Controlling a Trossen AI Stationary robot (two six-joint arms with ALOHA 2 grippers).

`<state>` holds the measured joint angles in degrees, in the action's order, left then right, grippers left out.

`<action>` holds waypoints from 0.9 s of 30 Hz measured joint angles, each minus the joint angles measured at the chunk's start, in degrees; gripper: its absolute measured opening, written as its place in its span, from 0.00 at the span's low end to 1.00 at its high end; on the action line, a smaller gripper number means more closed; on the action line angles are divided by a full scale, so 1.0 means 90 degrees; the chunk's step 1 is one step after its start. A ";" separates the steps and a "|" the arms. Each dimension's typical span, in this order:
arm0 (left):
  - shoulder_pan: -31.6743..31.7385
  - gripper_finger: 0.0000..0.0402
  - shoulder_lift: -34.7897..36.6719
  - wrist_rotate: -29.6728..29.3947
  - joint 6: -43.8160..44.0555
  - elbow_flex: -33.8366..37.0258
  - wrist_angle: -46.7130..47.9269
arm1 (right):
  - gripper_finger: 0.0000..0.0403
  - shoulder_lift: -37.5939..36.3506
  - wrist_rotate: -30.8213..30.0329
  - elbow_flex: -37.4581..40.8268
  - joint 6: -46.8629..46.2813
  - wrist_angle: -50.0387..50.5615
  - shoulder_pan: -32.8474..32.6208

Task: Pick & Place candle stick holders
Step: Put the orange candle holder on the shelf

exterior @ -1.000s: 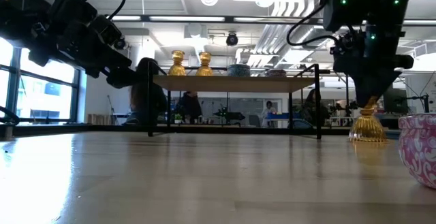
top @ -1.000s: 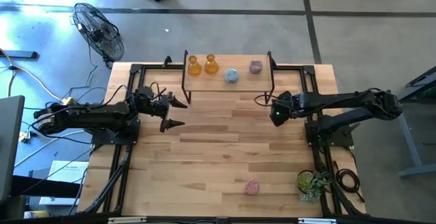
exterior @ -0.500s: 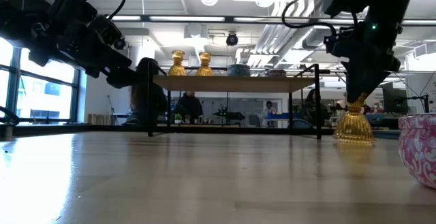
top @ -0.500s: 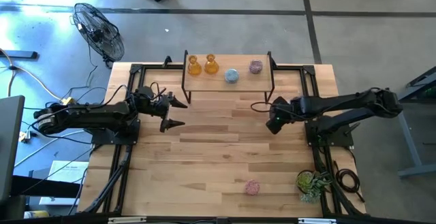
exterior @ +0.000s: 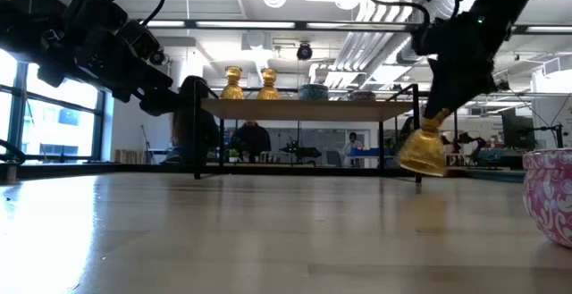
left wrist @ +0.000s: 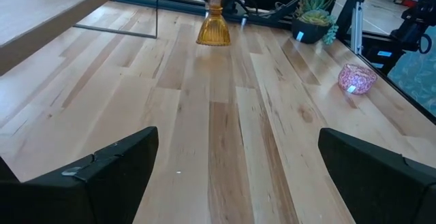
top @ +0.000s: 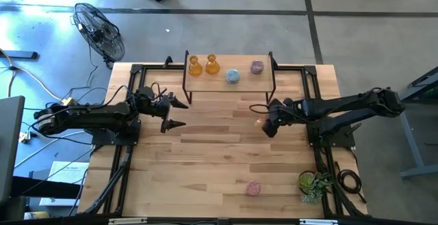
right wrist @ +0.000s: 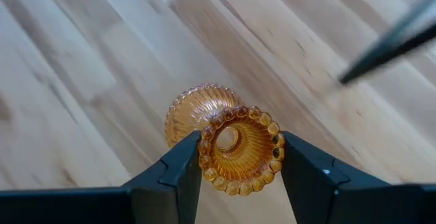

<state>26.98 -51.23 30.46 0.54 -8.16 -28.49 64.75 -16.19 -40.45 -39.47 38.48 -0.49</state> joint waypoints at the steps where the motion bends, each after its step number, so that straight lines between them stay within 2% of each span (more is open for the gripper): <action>1: 0.0000 0.99 -0.0001 0.0000 -0.0002 0.0000 0.0000 | 0.39 0.0000 0.0000 0.0000 0.0091 -0.0161 0.0002; 15: 0.0000 0.99 -0.0001 0.0007 0.0000 0.0000 0.0019 | 0.39 0.0000 0.0158 -0.0021 0.1192 -0.2041 -0.0170; 20: 0.0000 0.99 -0.0002 0.0005 -0.0007 0.0000 0.0017 | 0.39 0.0000 -0.0072 -0.0475 0.1550 -0.2123 -0.0370; 27: 0.0000 0.99 0.0001 0.0000 -0.0012 0.0000 0.0017 | 0.39 0.0000 -0.0362 -0.1614 0.2415 -0.2121 -0.0559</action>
<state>26.98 -51.22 30.46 0.43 -8.16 -28.34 64.75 -19.44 -54.97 -17.73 19.40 -5.52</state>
